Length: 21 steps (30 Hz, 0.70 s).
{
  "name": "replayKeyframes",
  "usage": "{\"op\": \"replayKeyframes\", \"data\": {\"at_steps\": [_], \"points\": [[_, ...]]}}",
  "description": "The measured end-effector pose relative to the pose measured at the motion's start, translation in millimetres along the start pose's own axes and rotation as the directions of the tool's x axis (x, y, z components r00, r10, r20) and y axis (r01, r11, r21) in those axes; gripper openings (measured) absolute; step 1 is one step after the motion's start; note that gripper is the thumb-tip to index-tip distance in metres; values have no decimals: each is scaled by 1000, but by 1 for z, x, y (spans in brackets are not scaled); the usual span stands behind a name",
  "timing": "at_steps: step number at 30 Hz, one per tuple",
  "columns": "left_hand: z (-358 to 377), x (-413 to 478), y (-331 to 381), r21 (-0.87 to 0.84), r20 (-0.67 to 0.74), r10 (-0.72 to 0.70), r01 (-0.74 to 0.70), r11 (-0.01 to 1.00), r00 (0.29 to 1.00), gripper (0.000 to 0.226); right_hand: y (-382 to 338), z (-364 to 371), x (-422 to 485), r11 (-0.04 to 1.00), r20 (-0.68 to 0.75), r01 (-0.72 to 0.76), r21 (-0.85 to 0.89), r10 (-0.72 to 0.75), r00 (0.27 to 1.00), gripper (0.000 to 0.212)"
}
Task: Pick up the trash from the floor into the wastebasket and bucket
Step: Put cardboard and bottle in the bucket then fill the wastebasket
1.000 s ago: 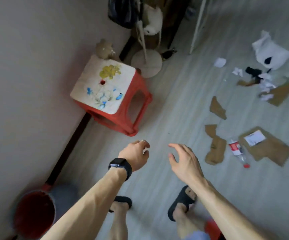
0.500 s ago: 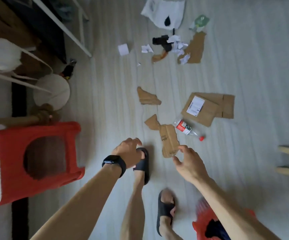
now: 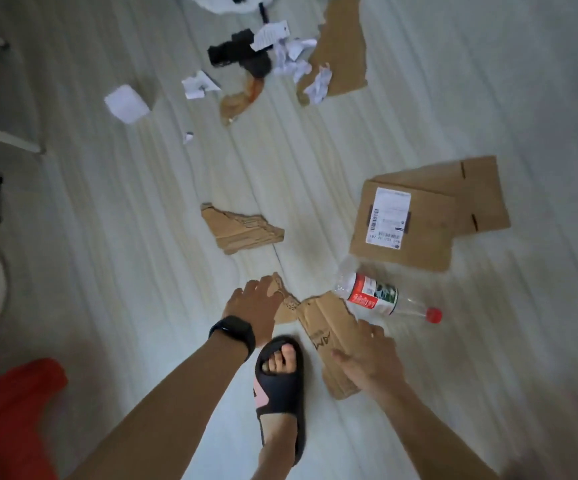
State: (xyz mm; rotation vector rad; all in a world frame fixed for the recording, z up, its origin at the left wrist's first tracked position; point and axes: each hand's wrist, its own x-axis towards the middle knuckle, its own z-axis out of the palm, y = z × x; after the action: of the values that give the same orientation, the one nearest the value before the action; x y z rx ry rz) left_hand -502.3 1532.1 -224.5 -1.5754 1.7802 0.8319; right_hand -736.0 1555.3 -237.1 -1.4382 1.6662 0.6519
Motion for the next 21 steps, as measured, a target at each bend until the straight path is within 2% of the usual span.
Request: {"op": "replayKeyframes", "data": {"at_steps": [4,6,8,10,12,14,16,19,21], "points": [[47,63,-3,142,-12,51,-49,989,999,73,0,60,40,999,-173,-38,25,42,984,92],[63,78,-3,172,-59,71,-59,983,996,74,2,79,49,996,-269,-77,-52,61,961,107],[78,87,-3,219,-132,89,-59,974,987,75,6,93,57,988,-334,-113,-110,70,940,112],[85,91,-6,276,-141,82,-40,960,987,74,10,100,65,991,-273,-111,-81,85,958,101],[84,88,-9,287,-148,69,-24,958,987,57,13,99,64,995,-203,-46,-84,28,979,75],[75,81,-14,299,-149,56,-9,954,987,38,11,90,58,995,-203,75,-61,-86,975,44],[66,77,-24,281,-121,68,-32,959,990,27,7,70,49,972,-173,235,-11,-233,957,26],[38,78,-42,107,-103,15,-4,994,995,22,1,11,41,921,-100,374,113,-364,926,26],[15,80,-56,-37,-51,-41,39,999,998,24,-2,-31,37,912,-159,390,130,-369,916,33]]}}
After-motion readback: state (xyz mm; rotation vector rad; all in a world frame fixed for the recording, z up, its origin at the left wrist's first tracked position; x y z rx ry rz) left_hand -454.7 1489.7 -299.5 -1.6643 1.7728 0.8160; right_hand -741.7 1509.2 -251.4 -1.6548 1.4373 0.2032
